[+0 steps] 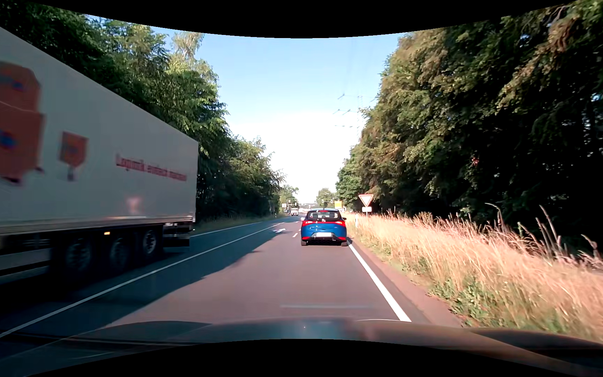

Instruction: Follow the waypoints while adhering to traffic rules and regulations

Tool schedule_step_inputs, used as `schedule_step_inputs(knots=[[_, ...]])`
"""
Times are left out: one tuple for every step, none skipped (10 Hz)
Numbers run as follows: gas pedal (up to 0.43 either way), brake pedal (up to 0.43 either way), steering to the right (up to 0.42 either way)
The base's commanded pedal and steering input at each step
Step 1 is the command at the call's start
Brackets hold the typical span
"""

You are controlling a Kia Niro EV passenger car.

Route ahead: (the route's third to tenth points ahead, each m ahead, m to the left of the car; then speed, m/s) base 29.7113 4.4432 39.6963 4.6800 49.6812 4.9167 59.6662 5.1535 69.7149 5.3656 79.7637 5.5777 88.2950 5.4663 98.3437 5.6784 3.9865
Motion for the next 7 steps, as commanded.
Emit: schedule_step_inputs(knots=[[0.197,0.0,-0.006],[0.197,0.0,-0.006],[0.197,0.0,-0.006],[0.197,0.0,-0.008],[0.197,0.0,-0.01],[0.197,0.0,-0.011],[0.197,0.0,-0.011]])
